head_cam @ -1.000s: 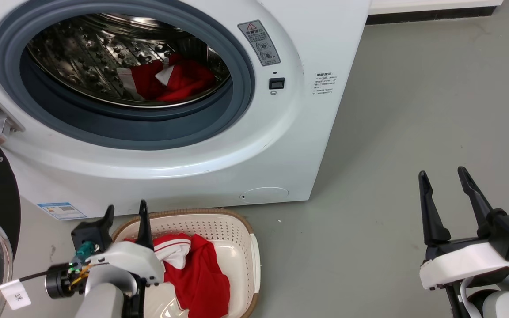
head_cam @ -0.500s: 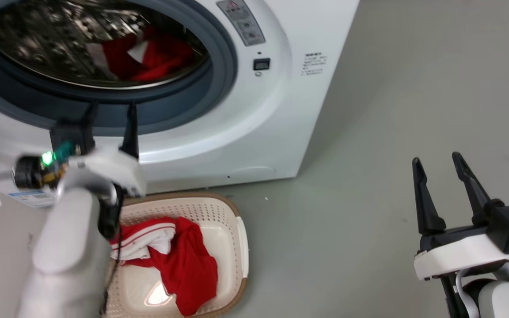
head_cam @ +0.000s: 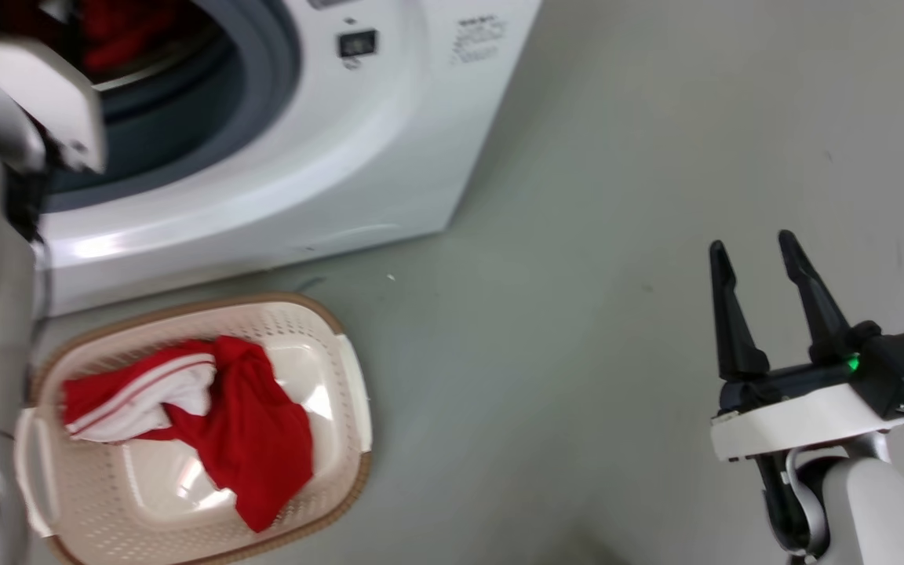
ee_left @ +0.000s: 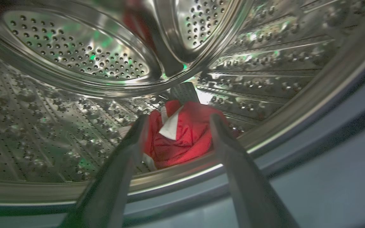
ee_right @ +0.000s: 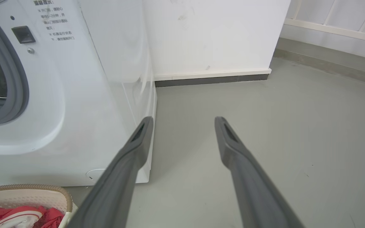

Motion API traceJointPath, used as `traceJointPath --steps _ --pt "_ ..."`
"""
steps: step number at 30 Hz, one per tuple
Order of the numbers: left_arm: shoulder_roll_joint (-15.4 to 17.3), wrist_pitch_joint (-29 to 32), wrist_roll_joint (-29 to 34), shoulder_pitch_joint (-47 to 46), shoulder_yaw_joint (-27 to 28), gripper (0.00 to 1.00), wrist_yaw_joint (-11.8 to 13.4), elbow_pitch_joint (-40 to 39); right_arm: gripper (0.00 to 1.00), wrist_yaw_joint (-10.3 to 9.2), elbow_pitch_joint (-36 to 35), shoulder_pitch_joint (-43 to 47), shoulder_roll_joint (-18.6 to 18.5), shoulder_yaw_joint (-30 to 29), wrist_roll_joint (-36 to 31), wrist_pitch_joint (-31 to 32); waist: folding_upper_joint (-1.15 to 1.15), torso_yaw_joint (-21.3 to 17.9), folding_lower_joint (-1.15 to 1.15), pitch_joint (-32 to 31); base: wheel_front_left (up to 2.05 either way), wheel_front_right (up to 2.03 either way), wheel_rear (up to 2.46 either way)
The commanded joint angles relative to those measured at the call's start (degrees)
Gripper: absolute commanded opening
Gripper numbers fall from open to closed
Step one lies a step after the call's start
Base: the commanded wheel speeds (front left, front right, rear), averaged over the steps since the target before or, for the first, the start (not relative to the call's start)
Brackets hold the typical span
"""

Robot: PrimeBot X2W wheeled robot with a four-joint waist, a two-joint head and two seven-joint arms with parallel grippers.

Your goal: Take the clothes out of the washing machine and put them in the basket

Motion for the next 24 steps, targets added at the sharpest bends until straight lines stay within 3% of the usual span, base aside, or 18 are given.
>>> traceJointPath --steps 1,11,24 --pt "1.05 0.71 0.66 -2.24 -0.4 1.0 -0.2 0.94 1.0 -0.04 0.76 -1.45 0.08 0.57 0.68 -0.76 0.0 -3.88 -0.01 4.32 0.0 0.0 0.0" --pt "8.5 8.12 3.99 -16.0 -3.65 1.0 -1.31 6.68 1.0 -0.04 5.61 -5.73 0.09 4.69 5.26 -4.02 0.0 -9.91 -0.01 12.43 0.0 0.0 0.0" --pt "14.47 22.02 6.4 -26.29 -8.44 1.0 -2.2 8.18 1.0 -0.04 6.21 -8.43 0.08 9.17 9.26 -4.59 0.0 -14.32 -0.01 18.83 0.0 0.0 0.0"
